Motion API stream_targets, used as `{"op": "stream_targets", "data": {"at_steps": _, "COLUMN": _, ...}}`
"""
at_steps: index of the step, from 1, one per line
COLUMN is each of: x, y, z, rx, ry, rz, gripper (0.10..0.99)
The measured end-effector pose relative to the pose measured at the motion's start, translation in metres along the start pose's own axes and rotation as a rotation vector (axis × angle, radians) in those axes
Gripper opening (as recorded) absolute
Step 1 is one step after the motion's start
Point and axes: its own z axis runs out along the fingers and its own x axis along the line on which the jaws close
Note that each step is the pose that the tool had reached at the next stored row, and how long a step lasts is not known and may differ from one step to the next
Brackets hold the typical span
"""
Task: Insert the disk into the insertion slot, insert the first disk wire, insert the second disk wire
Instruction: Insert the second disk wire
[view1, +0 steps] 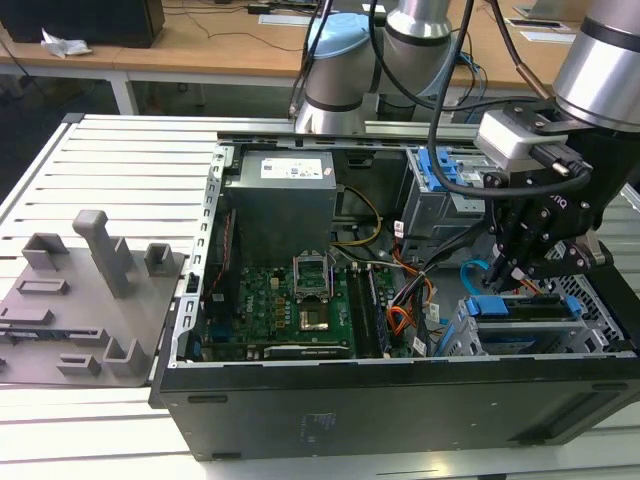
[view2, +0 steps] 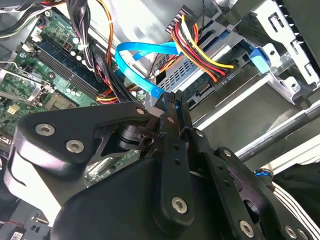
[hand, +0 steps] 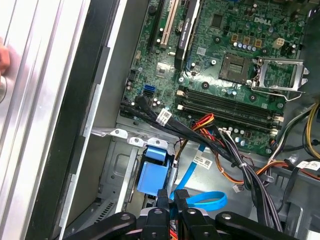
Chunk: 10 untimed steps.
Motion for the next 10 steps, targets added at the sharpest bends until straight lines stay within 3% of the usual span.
{"op": "stream_targets", "data": {"at_steps": 10, "x": 0.0000, "y": -0.0001, "z": 0.0002, "rx": -0.011, "ry": -0.0087, "rz": 0.163, "gripper": 0.165}}
